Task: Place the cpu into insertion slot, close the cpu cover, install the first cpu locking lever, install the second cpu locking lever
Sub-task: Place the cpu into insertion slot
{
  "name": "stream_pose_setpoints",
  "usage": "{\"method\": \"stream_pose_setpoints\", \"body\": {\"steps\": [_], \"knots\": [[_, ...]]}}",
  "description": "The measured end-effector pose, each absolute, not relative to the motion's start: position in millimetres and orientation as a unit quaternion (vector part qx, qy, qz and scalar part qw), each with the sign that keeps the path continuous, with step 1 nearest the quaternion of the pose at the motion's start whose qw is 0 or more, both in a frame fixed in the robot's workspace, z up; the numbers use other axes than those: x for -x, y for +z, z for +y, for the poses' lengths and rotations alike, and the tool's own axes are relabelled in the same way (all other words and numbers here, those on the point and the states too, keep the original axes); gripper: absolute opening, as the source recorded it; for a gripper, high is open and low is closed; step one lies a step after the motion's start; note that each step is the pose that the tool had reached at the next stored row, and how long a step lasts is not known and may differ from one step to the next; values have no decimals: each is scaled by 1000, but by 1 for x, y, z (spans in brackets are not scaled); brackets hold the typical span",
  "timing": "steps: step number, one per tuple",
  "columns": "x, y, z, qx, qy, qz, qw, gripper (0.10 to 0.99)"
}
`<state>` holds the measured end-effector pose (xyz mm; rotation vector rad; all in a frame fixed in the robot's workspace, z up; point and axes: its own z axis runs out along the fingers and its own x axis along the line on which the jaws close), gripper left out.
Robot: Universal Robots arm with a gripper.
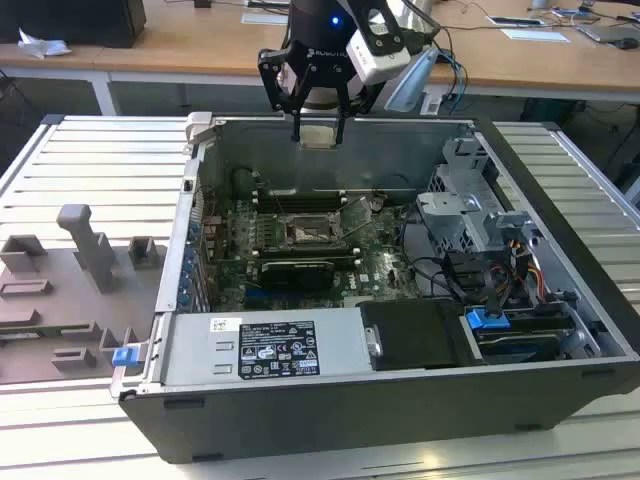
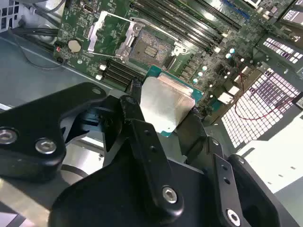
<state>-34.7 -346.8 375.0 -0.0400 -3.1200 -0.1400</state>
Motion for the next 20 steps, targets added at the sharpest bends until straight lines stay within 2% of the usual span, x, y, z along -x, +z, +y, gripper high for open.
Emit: {"method": "stream_pose_setpoints", "body": {"steps": [20], "knots": [[35, 372, -347, 44, -45, -998, 8, 541]]}}
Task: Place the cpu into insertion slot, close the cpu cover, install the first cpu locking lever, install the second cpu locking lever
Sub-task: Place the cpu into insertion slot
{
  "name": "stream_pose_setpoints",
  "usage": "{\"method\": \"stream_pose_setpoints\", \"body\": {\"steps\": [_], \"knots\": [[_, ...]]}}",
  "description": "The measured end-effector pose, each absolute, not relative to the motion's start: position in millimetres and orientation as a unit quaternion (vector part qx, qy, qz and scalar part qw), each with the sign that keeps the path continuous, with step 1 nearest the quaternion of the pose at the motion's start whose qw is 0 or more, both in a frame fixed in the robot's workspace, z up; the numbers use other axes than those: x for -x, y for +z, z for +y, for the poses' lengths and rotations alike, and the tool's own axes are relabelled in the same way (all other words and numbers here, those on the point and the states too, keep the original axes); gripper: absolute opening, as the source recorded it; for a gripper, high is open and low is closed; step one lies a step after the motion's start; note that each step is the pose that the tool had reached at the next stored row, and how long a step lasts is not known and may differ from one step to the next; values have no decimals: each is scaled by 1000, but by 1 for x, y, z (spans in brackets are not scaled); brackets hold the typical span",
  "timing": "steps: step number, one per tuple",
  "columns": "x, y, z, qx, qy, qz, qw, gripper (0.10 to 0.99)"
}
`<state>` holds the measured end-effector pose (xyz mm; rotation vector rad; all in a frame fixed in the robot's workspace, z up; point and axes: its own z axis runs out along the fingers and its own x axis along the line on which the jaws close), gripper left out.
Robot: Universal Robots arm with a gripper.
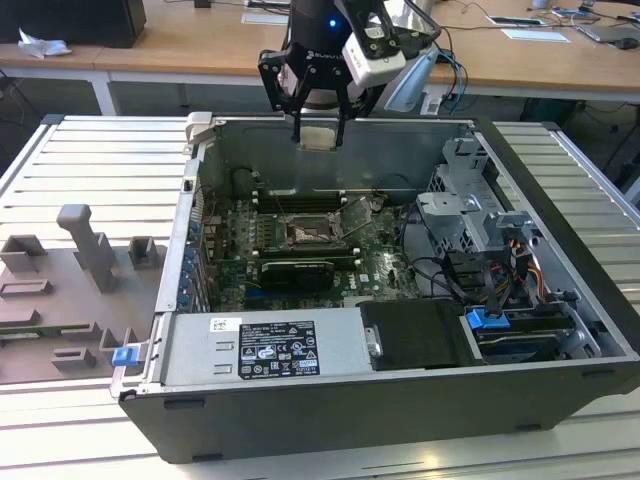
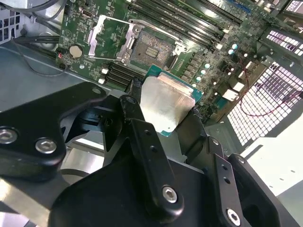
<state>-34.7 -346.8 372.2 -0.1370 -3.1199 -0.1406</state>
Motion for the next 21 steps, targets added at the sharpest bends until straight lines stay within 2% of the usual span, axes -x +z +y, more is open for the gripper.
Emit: {"method": "stream_pose_setpoints", "body": {"steps": [21], "knots": [[35, 369, -347, 112, -45, -993, 5, 541]]}}
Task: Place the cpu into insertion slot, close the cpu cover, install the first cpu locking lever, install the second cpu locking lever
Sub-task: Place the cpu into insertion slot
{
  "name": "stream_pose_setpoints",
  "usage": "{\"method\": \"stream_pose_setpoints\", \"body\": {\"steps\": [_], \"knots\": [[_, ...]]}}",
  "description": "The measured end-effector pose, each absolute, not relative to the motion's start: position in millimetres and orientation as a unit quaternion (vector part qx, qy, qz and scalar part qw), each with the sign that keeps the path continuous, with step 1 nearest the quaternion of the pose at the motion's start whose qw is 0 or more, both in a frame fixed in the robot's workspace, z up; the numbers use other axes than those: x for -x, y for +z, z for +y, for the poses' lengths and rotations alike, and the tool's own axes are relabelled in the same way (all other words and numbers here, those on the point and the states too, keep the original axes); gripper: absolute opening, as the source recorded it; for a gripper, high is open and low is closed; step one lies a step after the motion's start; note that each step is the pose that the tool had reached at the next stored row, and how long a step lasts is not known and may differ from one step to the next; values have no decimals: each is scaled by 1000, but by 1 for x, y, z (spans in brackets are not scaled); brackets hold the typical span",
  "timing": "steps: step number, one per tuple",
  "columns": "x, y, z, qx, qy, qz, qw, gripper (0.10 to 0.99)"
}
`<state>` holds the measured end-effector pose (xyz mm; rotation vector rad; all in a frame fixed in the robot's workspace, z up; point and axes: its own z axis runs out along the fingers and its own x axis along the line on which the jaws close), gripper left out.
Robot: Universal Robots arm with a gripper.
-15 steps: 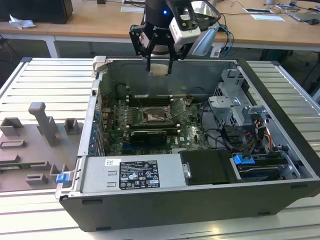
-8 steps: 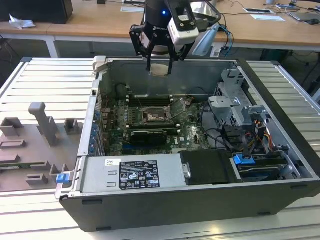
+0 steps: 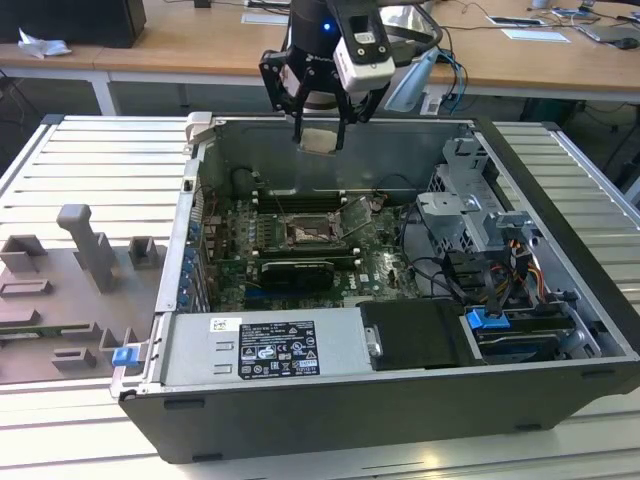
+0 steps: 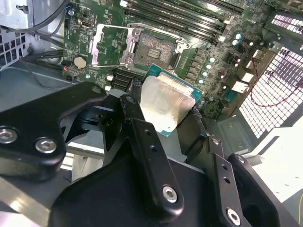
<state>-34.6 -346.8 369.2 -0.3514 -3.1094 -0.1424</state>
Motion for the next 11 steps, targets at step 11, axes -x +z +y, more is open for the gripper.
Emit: {"method": "stream_pose_setpoints", "body": {"steps": [11], "knots": [[35, 367, -347, 136, -46, -990, 4, 541]]}}
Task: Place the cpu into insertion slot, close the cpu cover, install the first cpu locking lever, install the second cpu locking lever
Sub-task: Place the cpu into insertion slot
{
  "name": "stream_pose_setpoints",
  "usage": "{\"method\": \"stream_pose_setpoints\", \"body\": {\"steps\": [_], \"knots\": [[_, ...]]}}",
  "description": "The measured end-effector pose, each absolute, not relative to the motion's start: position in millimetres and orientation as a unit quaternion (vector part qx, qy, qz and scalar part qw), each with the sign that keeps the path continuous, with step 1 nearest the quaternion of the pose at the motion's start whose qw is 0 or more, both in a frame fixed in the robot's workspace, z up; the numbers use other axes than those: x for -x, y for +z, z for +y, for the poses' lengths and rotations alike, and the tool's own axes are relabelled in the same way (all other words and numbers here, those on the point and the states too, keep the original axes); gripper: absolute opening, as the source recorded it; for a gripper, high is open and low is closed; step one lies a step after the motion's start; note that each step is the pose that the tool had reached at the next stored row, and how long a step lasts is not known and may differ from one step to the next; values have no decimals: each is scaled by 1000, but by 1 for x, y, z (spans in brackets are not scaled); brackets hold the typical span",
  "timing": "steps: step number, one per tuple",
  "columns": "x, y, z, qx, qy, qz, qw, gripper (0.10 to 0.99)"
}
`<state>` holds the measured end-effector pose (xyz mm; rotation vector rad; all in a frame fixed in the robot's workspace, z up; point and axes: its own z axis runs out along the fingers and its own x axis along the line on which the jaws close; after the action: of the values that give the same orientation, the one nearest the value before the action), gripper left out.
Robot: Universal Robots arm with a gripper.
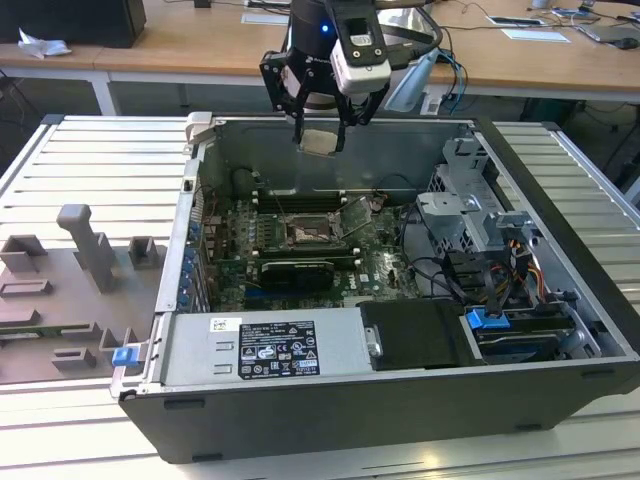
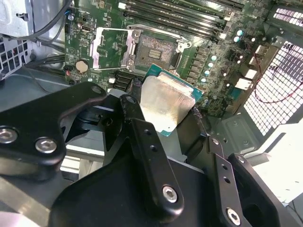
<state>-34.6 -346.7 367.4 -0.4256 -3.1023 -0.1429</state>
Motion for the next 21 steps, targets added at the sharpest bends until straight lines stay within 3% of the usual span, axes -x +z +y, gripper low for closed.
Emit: {"method": "stream_pose_setpoints", "body": {"steps": [21], "knots": [[35, 365, -347, 204, -46, -978, 0, 541]]}}
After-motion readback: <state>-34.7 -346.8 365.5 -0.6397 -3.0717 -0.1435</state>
